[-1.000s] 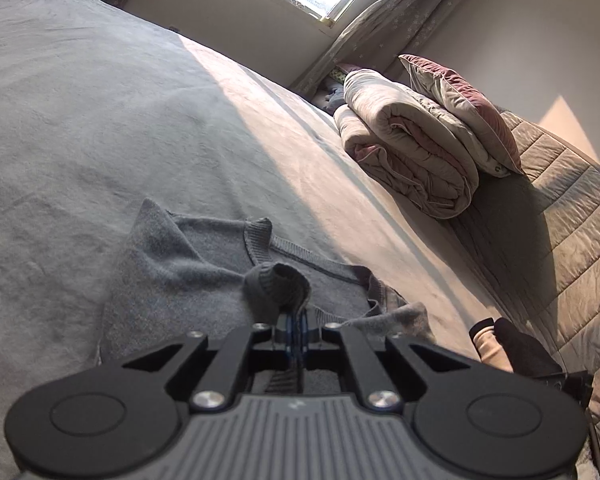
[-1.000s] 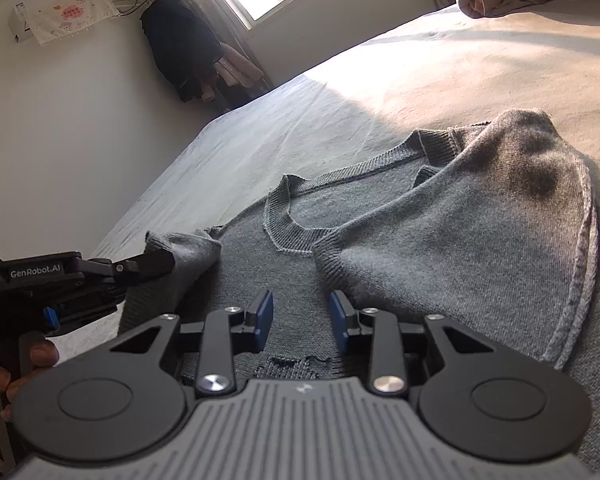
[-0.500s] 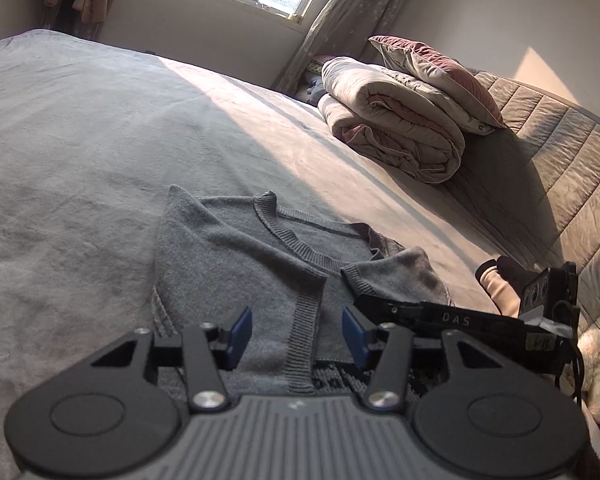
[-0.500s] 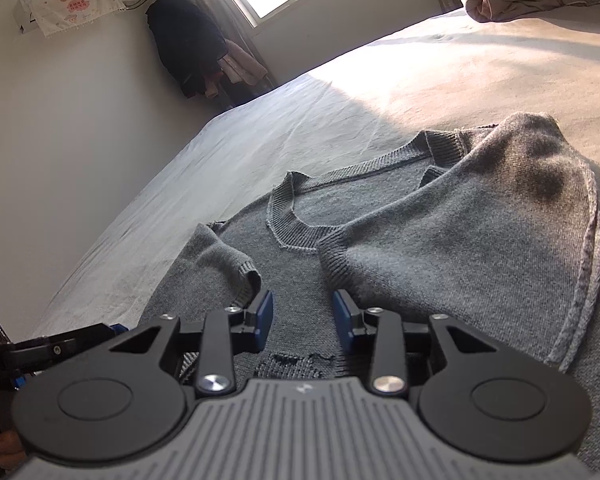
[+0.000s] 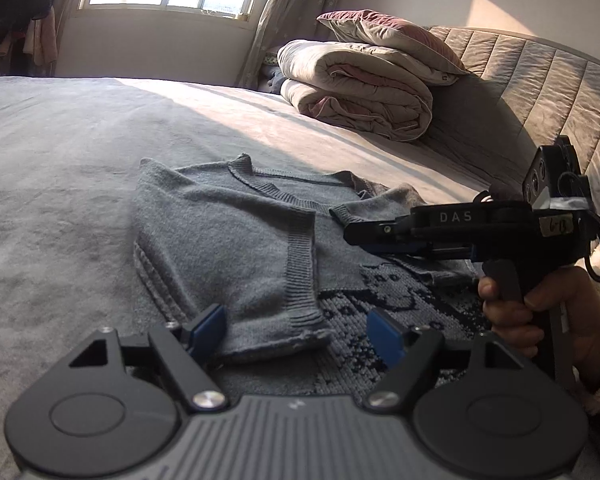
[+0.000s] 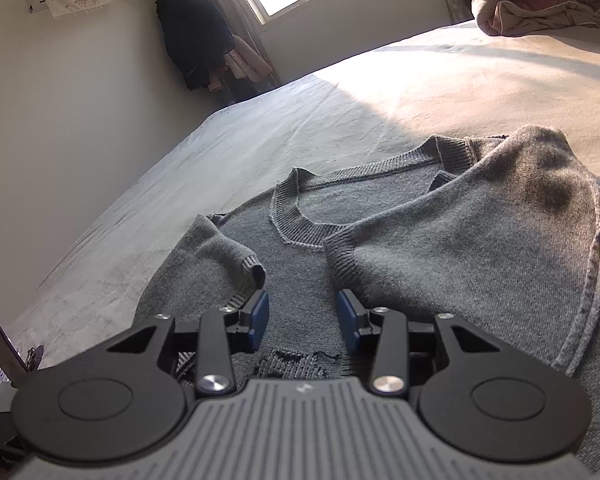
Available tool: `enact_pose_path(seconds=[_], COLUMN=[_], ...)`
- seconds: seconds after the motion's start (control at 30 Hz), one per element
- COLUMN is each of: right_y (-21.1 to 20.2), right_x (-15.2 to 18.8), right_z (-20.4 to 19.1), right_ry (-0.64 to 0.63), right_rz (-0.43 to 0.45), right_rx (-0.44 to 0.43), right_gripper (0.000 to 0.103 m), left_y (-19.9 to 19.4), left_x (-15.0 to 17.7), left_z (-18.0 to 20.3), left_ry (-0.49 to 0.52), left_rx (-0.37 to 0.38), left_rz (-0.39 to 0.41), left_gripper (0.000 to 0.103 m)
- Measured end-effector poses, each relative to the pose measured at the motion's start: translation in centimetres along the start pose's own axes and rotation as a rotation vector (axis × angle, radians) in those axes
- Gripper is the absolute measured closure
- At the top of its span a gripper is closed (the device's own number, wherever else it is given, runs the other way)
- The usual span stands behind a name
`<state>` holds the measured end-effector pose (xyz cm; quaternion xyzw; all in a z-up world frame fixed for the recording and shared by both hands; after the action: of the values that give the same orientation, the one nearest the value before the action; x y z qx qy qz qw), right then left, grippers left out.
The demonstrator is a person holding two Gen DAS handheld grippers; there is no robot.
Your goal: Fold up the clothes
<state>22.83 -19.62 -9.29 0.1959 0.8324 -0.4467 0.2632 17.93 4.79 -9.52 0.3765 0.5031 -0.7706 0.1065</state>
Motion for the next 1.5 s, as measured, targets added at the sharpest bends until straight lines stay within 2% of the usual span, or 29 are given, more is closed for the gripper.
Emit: enact_pose_path(seconds=[0.73, 0.8, 0.87, 0.97, 1.1, 1.13, 1.17, 1.2, 1.27, 1.33, 1.5], right_y=[0.1, -0.1, -0.3, -0.2, 1.3, 1.8, 2.1, 2.4, 3.0, 3.1, 1.7], right_x=[-0.1, -0.1, -0.1, -0.3, -1.1, -1.4, -1.7, -2.1, -2.7, -3.2, -4.5], right_z=[-0.3, -0.5, -0.8, -1.0, -1.4, -1.5, -1.7, -1.9, -2.2, -2.3, -2.4], right_ry=[-0.018, -0.013, 0.003, 0.049, 0.079, 0.074, 0.063, 0.053, 0.030, 0.020, 0.014], right_rz=[-0.002, 0.001, -0.003, -0.021, -0.060, -0.066, -0.067, -0.068, -0.076, -0.085, -0.063], right_rx=[0.009, 0.016, 0.008, -0.034, -0.079, -0.074, -0.059, -0.044, -0.018, -0.022, -0.043], right_gripper=[0.057, 0.057, 0.056, 0.055, 0.055, 0.055, 0.059, 0.063, 0.084, 0.097, 0.099], left_y=[0.1, -0.1, -0.4, -0.5, 0.0, 0.1, 0.2, 0.3, 0.5, 0.5, -0.5], left_x=[0.1, 0.0, 0.0, -0.1, -0.4, -0.6, -0.8, -1.1, -1.6, -2.1, -3.4], left_z=[0.3, 0.5, 0.7, 1.4, 3.6, 4.3, 4.8, 5.3, 6.1, 6.3, 6.0], left_ry=[0.018, 0.025, 0.035, 0.103, 0.276, 0.324, 0.350, 0.372, 0.394, 0.376, 0.265], left_rx=[-0.004, -0.018, -0.038, -0.070, -0.177, -0.202, -0.213, -0.221, -0.260, -0.262, -0.200], left_rz=[-0.004, -0.001, 0.001, -0.019, -0.082, -0.096, -0.113, -0.129, -0.151, -0.164, -0.136], left_gripper=[0.025, 0.026, 0.033, 0.038, 0.041, 0.047, 0.062, 0.069, 0.094, 0.099, 0.101])
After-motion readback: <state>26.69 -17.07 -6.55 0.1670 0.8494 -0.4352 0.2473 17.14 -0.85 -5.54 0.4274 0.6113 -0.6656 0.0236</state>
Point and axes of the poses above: each gripper's, at about its wrist camera, not at the fingertips, and y roughly the way its jaws point, z to its right, x to its underside, the point moved 2 cm from there along y, roughly the way its jaws point, and after that the axes turned 13 degrees about -z, right-handed, at the moved point
